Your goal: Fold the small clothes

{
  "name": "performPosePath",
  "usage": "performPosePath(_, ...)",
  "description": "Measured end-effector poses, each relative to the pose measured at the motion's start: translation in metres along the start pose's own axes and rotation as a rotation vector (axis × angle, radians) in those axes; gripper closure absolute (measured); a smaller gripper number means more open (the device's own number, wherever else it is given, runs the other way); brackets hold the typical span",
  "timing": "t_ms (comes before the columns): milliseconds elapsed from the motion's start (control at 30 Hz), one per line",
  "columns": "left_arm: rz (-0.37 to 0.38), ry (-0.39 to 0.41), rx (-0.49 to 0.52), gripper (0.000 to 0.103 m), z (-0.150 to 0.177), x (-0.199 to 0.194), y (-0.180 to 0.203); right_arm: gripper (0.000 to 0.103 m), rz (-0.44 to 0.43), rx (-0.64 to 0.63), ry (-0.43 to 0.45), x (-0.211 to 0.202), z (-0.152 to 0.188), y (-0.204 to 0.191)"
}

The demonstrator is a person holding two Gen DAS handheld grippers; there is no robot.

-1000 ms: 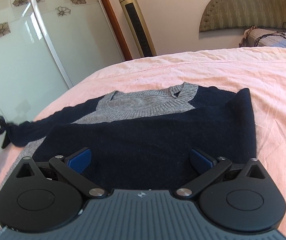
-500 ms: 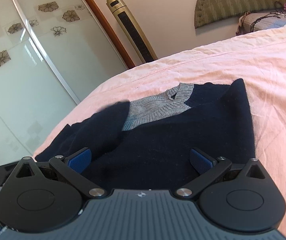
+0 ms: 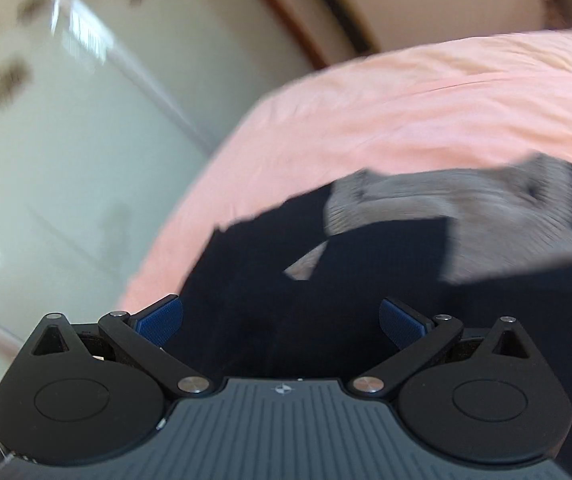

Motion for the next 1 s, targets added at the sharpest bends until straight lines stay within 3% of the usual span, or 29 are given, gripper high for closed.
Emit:
performPosePath(100, 0.027, 0.017, -0.062, 0.012, -0.001, -0.003, -0.013, 0.0, 0.195, -0.197, -0.069, 0.032, -0.001, -0.024)
performPosePath(167, 0.036, 0.024, -0.075, 0.011, -0.001, -0.002, -0.015, 0.0, 0.329, -0.279, -0.079, 0.035, 0.008, -0.02)
performPosePath(200, 0.038, 0.026, -0.08, 0.011, -0.001, -0.002, -0.016, 0.0, 0.354, -0.295, -0.071, 0.028, 0.013, -0.015)
performPosePath(467, 0.058, 0.042, -0.102, 0.01, 0.001, -0.006, -0.02, 0.0, 0.423, -0.039, 0.051, -0.079, 0.077, 0.077)
performPosePath(600, 0.053, 0.04, -0.096, 0.01, -0.001, -0.003, -0.019, 0.0, 0.232, 0.109, 0.149, -0.108, 0.081, 0.095)
performPosePath(667, 0.053, 0.041, -0.097, 0.01, -0.001, -0.003, -0.019, 0.0, 0.18, 0.175, 0.182, -0.112, 0.075, 0.104)
performPosePath(767, 0.055, 0.045, -0.105, 0.01, -0.002, -0.001, -0.02, 0.0, 0.2, 0.246, 0.19, -0.11, 0.064, 0.12)
performPosePath(833, 0.058, 0.047, -0.11, 0.01, -0.002, -0.001, -0.021, 0.0, 0.179, 0.339, 0.164, -0.103, 0.056, 0.135)
performPosePath(1000, 0.061, 0.049, -0.114, 0.01, -0.002, -0.003, -0.022, 0.0, 0.108, 0.475, 0.19, -0.108, 0.049, 0.17)
Point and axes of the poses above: each gripper's, at about its wrist camera, not at the fingertips, and x roughly the way its jaws point, y to its right, z to its underside, the point moved 2 cm from there along x, roughly the way its jaws point, and after that the axes turned 4 degrees about z, right-handed, at the moved point
